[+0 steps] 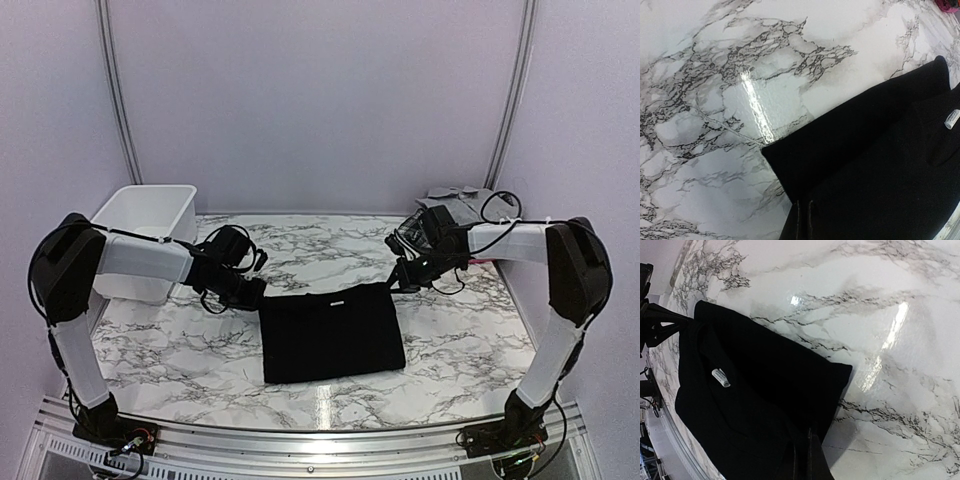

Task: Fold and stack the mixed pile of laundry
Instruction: Adjust the square-folded T-shirt at the center of the board.

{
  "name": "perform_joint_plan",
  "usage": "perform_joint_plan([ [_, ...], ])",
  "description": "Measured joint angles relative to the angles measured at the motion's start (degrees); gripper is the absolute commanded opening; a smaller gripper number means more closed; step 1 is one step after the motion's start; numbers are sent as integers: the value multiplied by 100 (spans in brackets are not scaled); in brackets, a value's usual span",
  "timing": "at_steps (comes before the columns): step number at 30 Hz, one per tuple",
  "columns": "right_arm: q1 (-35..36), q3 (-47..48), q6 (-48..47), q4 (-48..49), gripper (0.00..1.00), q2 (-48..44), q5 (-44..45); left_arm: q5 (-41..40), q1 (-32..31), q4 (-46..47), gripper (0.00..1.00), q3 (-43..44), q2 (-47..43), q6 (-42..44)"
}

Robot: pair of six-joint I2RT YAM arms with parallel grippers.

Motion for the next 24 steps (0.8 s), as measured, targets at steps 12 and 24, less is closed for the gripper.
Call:
perform_joint_plan([
  [12, 0, 323, 15, 225, 17, 861, 26, -319, 111, 522, 0, -168, 245, -199],
  [24, -22, 321, 232, 35, 69, 289, 393, -1110, 214, 568, 71, -210, 20, -162],
])
